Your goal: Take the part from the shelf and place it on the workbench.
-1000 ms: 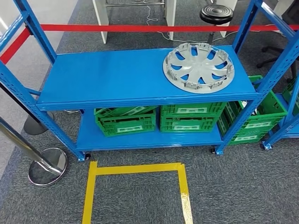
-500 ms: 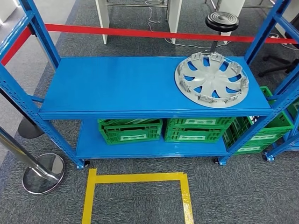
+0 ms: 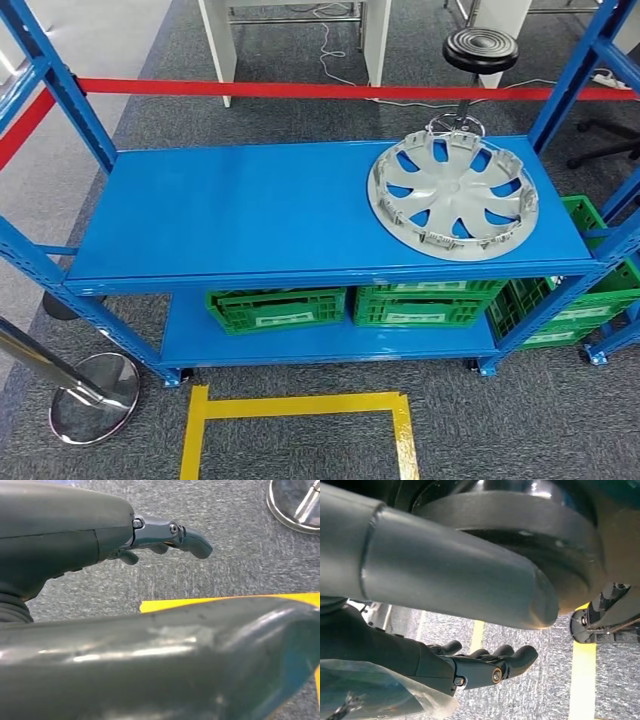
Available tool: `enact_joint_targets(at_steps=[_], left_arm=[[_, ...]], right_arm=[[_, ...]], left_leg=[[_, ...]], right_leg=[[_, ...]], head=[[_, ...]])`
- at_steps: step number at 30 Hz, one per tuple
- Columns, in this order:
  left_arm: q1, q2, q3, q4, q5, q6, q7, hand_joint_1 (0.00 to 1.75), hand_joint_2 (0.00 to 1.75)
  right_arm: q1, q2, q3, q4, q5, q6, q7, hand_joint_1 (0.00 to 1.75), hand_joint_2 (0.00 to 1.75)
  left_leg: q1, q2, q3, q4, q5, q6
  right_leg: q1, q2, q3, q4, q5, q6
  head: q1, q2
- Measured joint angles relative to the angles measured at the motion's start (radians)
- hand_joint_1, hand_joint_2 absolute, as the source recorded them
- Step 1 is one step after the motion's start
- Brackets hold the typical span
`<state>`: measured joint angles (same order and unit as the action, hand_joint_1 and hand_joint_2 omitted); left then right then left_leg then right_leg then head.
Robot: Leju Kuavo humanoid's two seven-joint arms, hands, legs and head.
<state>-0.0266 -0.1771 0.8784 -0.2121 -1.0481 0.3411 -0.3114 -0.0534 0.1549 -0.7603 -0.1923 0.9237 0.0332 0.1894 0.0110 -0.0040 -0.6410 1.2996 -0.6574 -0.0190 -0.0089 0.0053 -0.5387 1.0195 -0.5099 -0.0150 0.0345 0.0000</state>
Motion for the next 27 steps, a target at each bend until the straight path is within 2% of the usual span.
enact_joint_targets(at_steps=[1,2,4,5,6,7,8,9,11,15,17,19,21,23,27], left_arm=[[0.001,0.0,0.002,0.0,0.006,0.012,0.008,0.0,0.0],[0.0,-0.001,0.005,0.0,0.015,0.023,0.015,0.0,0.44],[0.0,-0.002,0.015,0.0,0.035,0.033,0.025,0.0,1.31],[-0.001,-0.004,0.02,0.0,0.042,0.032,0.028,0.0,1.75],[-0.001,-0.006,0.025,0.0,0.046,0.029,0.032,0.0,1.75],[-0.001,-0.007,0.028,0.0,0.049,0.026,0.037,0.0,1.75],[0.0,-0.008,0.029,0.0,0.054,0.021,0.043,0.0,1.75],[0.001,-0.008,0.027,0.0,0.063,0.015,0.049,0.0,1.75],[0.003,-0.007,0.014,0.0,0.091,0.003,0.062,0.0,1.75],[0.008,0.0,-0.034,-0.001,0.168,-0.025,0.084,0.0,1.75],[0.013,0.007,-0.066,-0.003,0.209,-0.039,0.094,0.0,0.87],[0.02,0.015,-0.1,-0.008,0.25,-0.054,0.105,0.0,0.0],[0.027,0.023,-0.134,-0.013,0.291,-0.068,0.115,0.0,0.0],[0.035,0.032,-0.17,-0.019,0.331,-0.082,0.125,0.0,0.0],[0.05,0.049,-0.244,-0.032,0.411,-0.111,0.146,0.0,0.0]], right_arm=[[0.0,0.0,0.0,0.0,0.0,-0.002,0.001,0.0,0.44],[0.001,0.0,0.0,0.0,-0.001,-0.004,0.002,0.0,0.87],[0.0,0.001,0.0,0.0,-0.003,-0.008,0.003,0.0,1.75],[0.0,0.001,0.0,0.0,-0.004,-0.01,0.003,0.0,1.75],[-0.001,0.001,0.0,0.0,-0.004,-0.013,0.004,0.0,1.75],[-0.002,0.001,0.0,0.0,-0.004,-0.017,0.005,0.0,1.75],[-0.002,0.0,0.002,-0.002,-0.007,-0.021,0.006,0.0,1.75],[-0.001,0.0,0.006,-0.004,-0.012,-0.026,0.008,0.0,1.75],[0.002,-0.002,0.021,-0.01,-0.035,-0.032,0.008,0.0,1.75],[0.01,-0.01,0.066,-0.023,-0.104,-0.035,-0.005,0.0,1.75],[0.019,-0.015,0.093,-0.031,-0.142,-0.036,-0.013,0.0,1.75],[0.027,-0.02,0.122,-0.038,-0.18,-0.036,-0.022,0.0,0.87],[0.036,-0.025,0.151,-0.046,-0.218,-0.036,-0.03,0.0,0.0],[0.046,-0.03,0.18,-0.052,-0.256,-0.036,-0.039,0.0,0.0],[0.064,-0.041,0.241,-0.066,-0.33,-0.036,-0.055,0.0,0.0]], left_leg=[[0.001,0.0,-0.013,-0.008,-0.009,-0.002],[0.001,0.0,-0.014,-0.042,0.011,-0.003],[0.002,0.0,0.003,-0.152,0.113,-0.001],[0.001,0.001,0.009,-0.194,0.147,0.005],[0.0,0.001,0.013,-0.219,0.174,0.012],[-0.002,0.002,0.013,-0.226,0.181,0.02],[-0.002,0.002,0.014,-0.226,0.181,0.025],[-0.001,0.002,0.015,-0.228,0.193,0.027],[0.0,0.001,0.016,-0.231,0.195,0.028],[-0.001,0.001,0.016,-0.232,0.188,0.037],[-0.002,0.001,0.016,-0.232,0.186,0.04],[-0.002,0.001,0.016,-0.232,0.185,0.041],[-0.003,0.001,0.016,-0.232,0.185,0.042],[-0.003,0.001,0.017,-0.232,0.185,0.043],[-0.002,0.001,0.02,-0.233,0.186,0.042]], right_leg=[[0.0,0.003,0.01,0.0,-0.008,0.001],[-0.001,0.005,0.022,0.0,-0.016,0.002],[-0.001,0.007,0.043,0.002,-0.034,0.009],[0.0,0.008,0.047,0.004,-0.044,0.015],[0.001,0.009,0.047,0.007,-0.053,0.023],[0.003,0.009,0.046,0.009,-0.06,0.03],[0.004,0.009,0.044,0.01,-0.066,0.029],[0.005,0.008,0.045,0.009,-0.068,0.024],[0.007,0.007,0.049,0.003,-0.068,0.009],[0.007,0.007,0.056,-0.012,-0.068,0.008],[0.007,0.007,0.058,-0.016,-0.068,0.011],[0.006,0.007,0.058,-0.019,-0.068,0.018],[0.005,0.007,0.059,-0.021,-0.068,0.031],[0.005,0.006,0.059,-0.022,-0.068,0.04],[0.006,0.006,0.061,-0.022,-0.067,0.042]], head=[[0.0,0.0],[0.0,0.0],[-0.001,0.0],[-0.003,0.0],[-0.004,0.0],[-0.006,0.0],[-0.007,0.0],[-0.006,0.0],[-0.006,0.0],[-0.006,0.0],[-0.006,0.0],[-0.006,0.0],[-0.006,0.0],[-0.007,0.0],[-0.007,0.0]])
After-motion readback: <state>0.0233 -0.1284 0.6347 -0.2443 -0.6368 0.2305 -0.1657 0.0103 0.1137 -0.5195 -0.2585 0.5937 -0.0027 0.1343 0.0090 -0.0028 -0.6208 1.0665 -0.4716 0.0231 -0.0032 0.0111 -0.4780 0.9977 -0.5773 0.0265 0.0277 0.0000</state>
